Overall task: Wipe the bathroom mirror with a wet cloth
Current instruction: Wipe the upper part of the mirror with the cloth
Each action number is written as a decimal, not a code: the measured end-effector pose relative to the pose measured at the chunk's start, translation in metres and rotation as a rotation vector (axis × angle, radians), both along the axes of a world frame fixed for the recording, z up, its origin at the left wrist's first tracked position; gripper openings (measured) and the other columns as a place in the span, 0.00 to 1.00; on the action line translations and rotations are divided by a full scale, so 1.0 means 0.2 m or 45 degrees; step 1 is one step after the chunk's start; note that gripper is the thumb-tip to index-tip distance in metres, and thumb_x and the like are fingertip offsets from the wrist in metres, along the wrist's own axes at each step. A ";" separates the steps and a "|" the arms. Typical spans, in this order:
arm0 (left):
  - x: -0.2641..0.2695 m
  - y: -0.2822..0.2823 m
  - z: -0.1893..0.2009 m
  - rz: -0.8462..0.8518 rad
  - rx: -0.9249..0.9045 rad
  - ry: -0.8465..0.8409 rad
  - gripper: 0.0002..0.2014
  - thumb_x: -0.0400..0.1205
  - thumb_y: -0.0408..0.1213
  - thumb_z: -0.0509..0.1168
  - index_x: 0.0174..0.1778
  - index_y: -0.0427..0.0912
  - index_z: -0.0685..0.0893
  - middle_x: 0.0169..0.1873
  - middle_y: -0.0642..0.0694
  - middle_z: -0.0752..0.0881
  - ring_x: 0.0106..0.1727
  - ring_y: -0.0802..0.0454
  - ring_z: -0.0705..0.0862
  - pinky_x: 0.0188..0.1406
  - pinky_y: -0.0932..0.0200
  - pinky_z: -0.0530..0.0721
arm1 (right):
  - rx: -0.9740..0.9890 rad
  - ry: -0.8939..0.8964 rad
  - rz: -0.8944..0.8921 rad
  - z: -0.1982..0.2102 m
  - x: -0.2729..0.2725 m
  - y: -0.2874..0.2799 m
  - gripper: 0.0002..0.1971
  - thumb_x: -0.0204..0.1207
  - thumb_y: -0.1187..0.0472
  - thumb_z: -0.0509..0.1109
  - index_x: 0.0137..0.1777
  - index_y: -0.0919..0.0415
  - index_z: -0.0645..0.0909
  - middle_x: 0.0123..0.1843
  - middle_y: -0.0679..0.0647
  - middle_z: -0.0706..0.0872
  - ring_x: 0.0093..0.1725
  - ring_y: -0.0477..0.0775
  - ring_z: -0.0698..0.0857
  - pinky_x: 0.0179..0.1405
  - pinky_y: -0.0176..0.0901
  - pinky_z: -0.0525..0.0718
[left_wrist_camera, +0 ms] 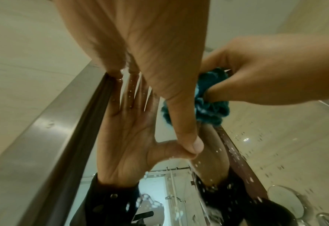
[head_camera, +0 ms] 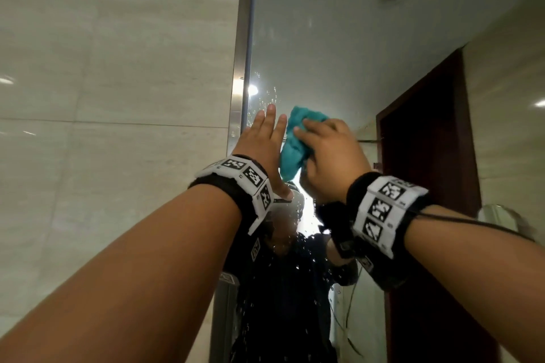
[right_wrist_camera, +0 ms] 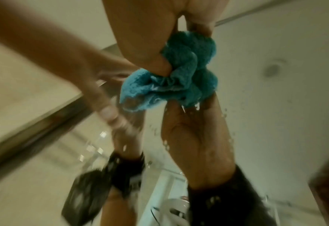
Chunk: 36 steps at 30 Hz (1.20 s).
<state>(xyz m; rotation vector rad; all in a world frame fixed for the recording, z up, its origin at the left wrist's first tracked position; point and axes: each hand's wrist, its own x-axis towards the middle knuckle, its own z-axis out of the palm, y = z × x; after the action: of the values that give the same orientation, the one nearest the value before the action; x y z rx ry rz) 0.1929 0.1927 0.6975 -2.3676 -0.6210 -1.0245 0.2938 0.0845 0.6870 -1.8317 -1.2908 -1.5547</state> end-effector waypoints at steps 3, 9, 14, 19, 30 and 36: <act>0.00 -0.01 0.00 0.011 0.002 0.007 0.69 0.62 0.63 0.76 0.80 0.40 0.31 0.81 0.40 0.31 0.82 0.41 0.35 0.82 0.45 0.46 | -0.107 -0.089 -0.046 0.05 0.03 -0.01 0.24 0.80 0.45 0.59 0.75 0.48 0.71 0.78 0.47 0.70 0.71 0.57 0.68 0.71 0.46 0.66; 0.00 -0.01 0.01 0.017 -0.044 0.003 0.69 0.63 0.61 0.77 0.80 0.42 0.29 0.80 0.42 0.29 0.82 0.43 0.33 0.82 0.46 0.44 | 0.234 0.131 0.136 0.38 0.06 0.02 0.16 0.78 0.61 0.64 0.66 0.53 0.81 0.68 0.56 0.81 0.66 0.62 0.76 0.71 0.50 0.71; -0.01 -0.01 0.00 -0.001 -0.051 0.007 0.69 0.63 0.62 0.77 0.80 0.41 0.29 0.80 0.42 0.29 0.82 0.43 0.33 0.82 0.47 0.43 | -0.014 -0.102 0.164 0.28 0.11 0.09 0.17 0.78 0.56 0.65 0.67 0.51 0.80 0.73 0.51 0.77 0.67 0.59 0.75 0.69 0.45 0.67; -0.02 -0.02 -0.01 0.003 -0.060 0.010 0.69 0.63 0.60 0.78 0.80 0.41 0.30 0.80 0.42 0.29 0.82 0.44 0.33 0.82 0.48 0.43 | 0.189 0.187 0.140 0.60 0.12 0.04 0.18 0.80 0.54 0.60 0.67 0.53 0.80 0.70 0.58 0.79 0.68 0.61 0.76 0.72 0.47 0.70; -0.03 -0.03 -0.01 -0.007 -0.062 -0.002 0.70 0.62 0.60 0.78 0.81 0.41 0.31 0.81 0.42 0.31 0.82 0.44 0.33 0.82 0.49 0.42 | 0.118 0.073 -0.033 0.63 0.09 -0.04 0.20 0.76 0.59 0.65 0.68 0.53 0.79 0.71 0.56 0.78 0.69 0.63 0.76 0.71 0.49 0.72; -0.02 -0.02 -0.01 -0.018 -0.061 -0.020 0.70 0.62 0.61 0.77 0.80 0.42 0.30 0.81 0.43 0.30 0.82 0.45 0.33 0.80 0.51 0.40 | -0.141 -0.125 0.011 0.32 0.10 0.03 0.27 0.74 0.55 0.69 0.74 0.50 0.72 0.80 0.52 0.66 0.76 0.61 0.66 0.77 0.46 0.56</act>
<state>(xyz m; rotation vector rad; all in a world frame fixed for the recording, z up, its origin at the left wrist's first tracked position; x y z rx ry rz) 0.1894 0.1881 0.6958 -2.4105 -0.6421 -1.0464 0.3131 0.0912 0.7507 -1.8330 -1.4546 -1.6164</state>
